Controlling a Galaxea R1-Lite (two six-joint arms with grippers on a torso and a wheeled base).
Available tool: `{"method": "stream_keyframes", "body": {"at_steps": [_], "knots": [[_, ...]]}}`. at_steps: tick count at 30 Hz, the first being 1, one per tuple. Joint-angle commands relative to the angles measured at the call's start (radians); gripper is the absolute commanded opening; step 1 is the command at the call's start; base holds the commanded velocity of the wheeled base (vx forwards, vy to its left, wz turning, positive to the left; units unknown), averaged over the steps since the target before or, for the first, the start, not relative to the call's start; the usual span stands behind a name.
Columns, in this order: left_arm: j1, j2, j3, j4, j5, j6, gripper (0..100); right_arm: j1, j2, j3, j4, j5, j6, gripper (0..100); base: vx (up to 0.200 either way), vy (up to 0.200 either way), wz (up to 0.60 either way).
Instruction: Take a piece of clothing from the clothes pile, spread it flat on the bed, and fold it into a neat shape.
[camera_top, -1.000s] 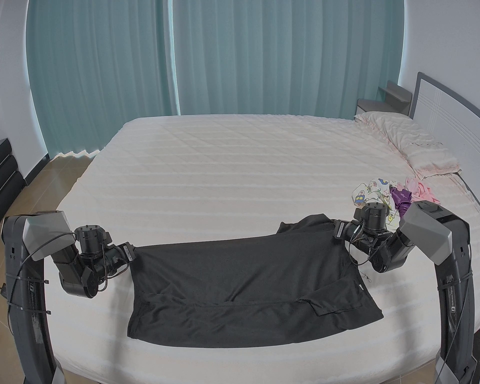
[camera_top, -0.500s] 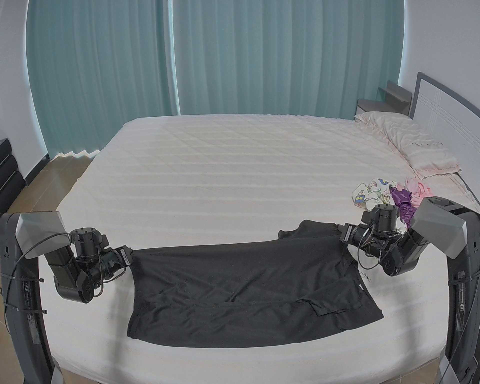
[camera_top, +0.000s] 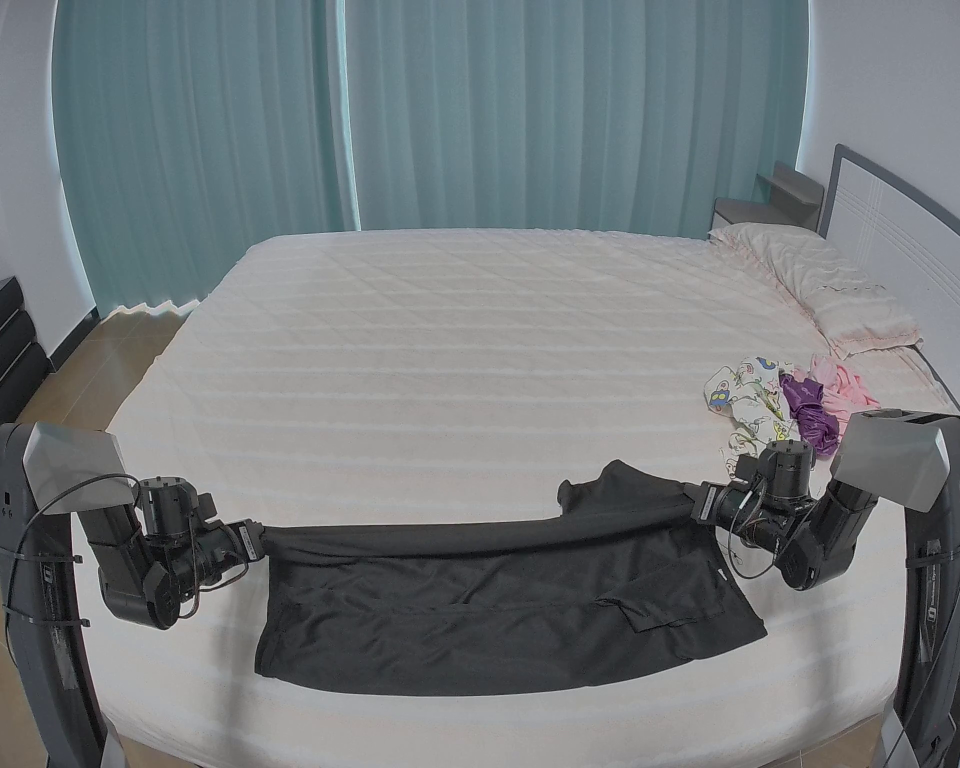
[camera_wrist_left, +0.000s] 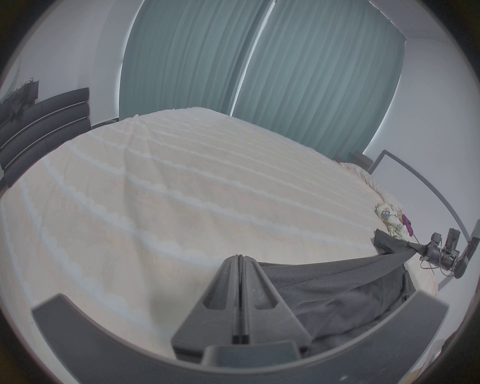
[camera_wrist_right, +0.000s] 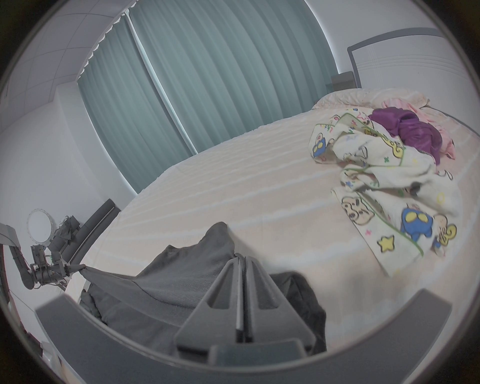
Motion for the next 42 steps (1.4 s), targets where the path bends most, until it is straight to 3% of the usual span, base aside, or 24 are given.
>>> {"method": "stream_keyframes", "body": {"at_steps": [1, 16, 17, 27, 29, 34, 40, 42], "knots": [[0.003, 0.013, 0.076, -0.01, -0.008, 0.03, 0, -0.001, -0.009, 0.108, -0.045, 0.006, -0.01, 0, 0.0, 0.0, 0.0], [0.003, 0.07, 0.191, -0.013, -0.016, 0.096, 0, -0.008, 0.01, 0.255, -0.084, 0.04, -0.053, 0, 0.0, 0.0, 0.0], [0.003, 0.07, 0.193, -0.013, -0.016, 0.096, 100, -0.008, 0.01, 0.262, -0.084, 0.042, -0.053, 100, 0.0, 0.0, 0.0], [0.027, 0.06, 0.228, -0.073, -0.019, 0.064, 100, -0.031, -0.061, 0.286, -0.137, 0.071, -0.024, 100, 0.0, 0.0, 0.0], [0.05, 0.048, 0.25, -0.101, -0.06, -0.019, 100, -0.05, -0.125, 0.281, -0.133, 0.109, 0.031, 100, 0.0, 0.0, 0.0], [0.121, -0.005, 0.263, -0.144, -0.155, -0.2, 100, -0.048, -0.168, 0.252, -0.112, 0.123, 0.092, 100, 0.0, 0.0, 0.0], [0.139, -0.056, 0.256, -0.162, -0.253, -0.49, 100, 0.047, -0.11, 0.186, 0.003, 0.121, 0.158, 100, 0.0, 0.0, 0.0], [0.142, -0.056, 0.259, -0.191, -0.273, -0.519, 100, 0.061, -0.085, 0.151, 0.037, 0.12, 0.163, 100, 0.0, 0.0, 0.0]]}}
